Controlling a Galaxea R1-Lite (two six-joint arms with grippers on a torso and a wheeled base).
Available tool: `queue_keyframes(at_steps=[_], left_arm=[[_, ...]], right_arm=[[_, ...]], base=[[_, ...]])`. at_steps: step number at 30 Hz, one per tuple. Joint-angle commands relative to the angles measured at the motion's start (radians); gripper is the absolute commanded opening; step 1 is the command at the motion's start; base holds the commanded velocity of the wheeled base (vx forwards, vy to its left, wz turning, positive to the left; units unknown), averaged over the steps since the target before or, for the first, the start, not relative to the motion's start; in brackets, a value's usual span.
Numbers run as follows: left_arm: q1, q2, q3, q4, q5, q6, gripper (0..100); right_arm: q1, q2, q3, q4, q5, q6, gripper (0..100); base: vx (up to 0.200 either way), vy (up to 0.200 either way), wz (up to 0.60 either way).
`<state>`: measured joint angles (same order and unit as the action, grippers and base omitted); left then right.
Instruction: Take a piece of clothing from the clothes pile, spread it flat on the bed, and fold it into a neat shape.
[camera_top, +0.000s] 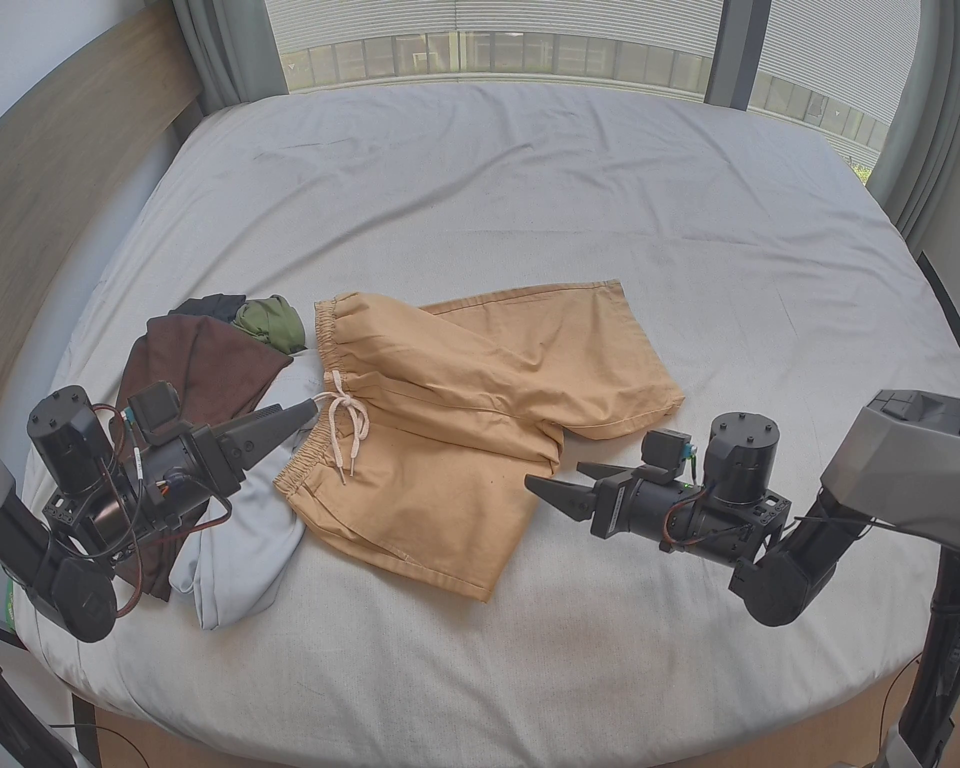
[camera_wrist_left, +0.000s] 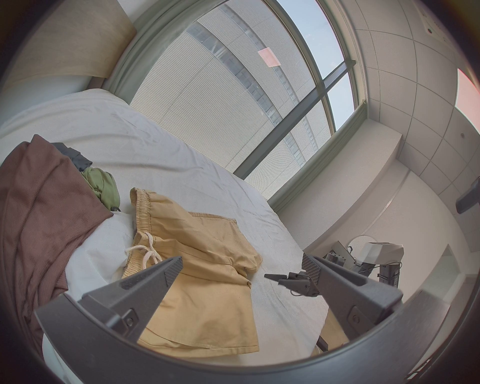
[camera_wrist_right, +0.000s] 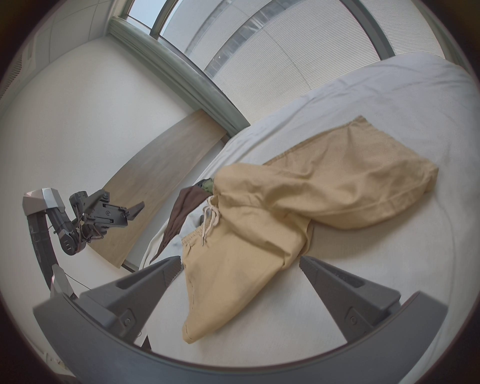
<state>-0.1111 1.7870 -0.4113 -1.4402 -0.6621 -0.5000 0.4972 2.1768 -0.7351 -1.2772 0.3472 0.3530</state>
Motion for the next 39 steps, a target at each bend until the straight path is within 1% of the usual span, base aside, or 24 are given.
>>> queue_keyframes(at_steps=[1, 6, 9, 13, 16, 21, 22, 28, 33, 39], left_arm=[[-0.016, 0.018, 0.014, -0.003, 0.003, 0.001, 100], [-0.024, 0.029, 0.023, -0.020, 0.003, 0.015, 100], [-0.024, 0.058, 0.035, -0.045, 0.004, 0.041, 100], [-0.022, 0.117, 0.063, -0.105, 0.004, 0.078, 100], [-0.019, 0.123, 0.074, -0.105, -0.002, 0.098, 100], [-0.021, 0.124, 0.071, -0.105, -0.002, 0.098, 100], [-0.022, 0.124, 0.071, -0.105, -0.002, 0.098, 100], [-0.021, 0.124, 0.068, -0.105, -0.002, 0.097, 100], [-0.022, 0.137, 0.068, -0.105, -0.001, 0.098, 100], [-0.022, 0.138, 0.068, -0.105, -0.002, 0.098, 100]], right_arm=[[0.014, 0.051, -0.006, 0.001, -0.001, 0.001, 100], [0.023, 0.072, -0.017, 0.009, -0.005, 0.004, 100], [0.029, 0.110, -0.032, 0.007, -0.011, 0.004, 100], [0.050, 0.155, -0.083, -0.001, -0.051, 0.011, 100], [0.057, 0.167, -0.096, -0.002, -0.063, 0.014, 100], [0.061, 0.172, -0.104, -0.001, -0.065, 0.021, 100], [0.063, 0.173, -0.102, -0.001, -0.065, 0.024, 0], [0.063, 0.172, -0.096, -0.004, -0.063, 0.041, 0], [0.075, 0.163, -0.081, -0.028, -0.065, 0.081, 0], [0.075, 0.077, 0.011, -0.031, -0.062, 0.087, 0]], base=[[0.000, 0.000, 0.00], [0.000, 0.000, 0.00], [0.000, 0.000, 0.00], [0.000, 0.000, 0.00], [0.000, 0.000, 0.00], [0.000, 0.000, 0.00], [0.000, 0.000, 0.00], [0.000, 0.000, 0.00], [0.000, 0.000, 0.00], [0.000, 0.000, 0.00]])
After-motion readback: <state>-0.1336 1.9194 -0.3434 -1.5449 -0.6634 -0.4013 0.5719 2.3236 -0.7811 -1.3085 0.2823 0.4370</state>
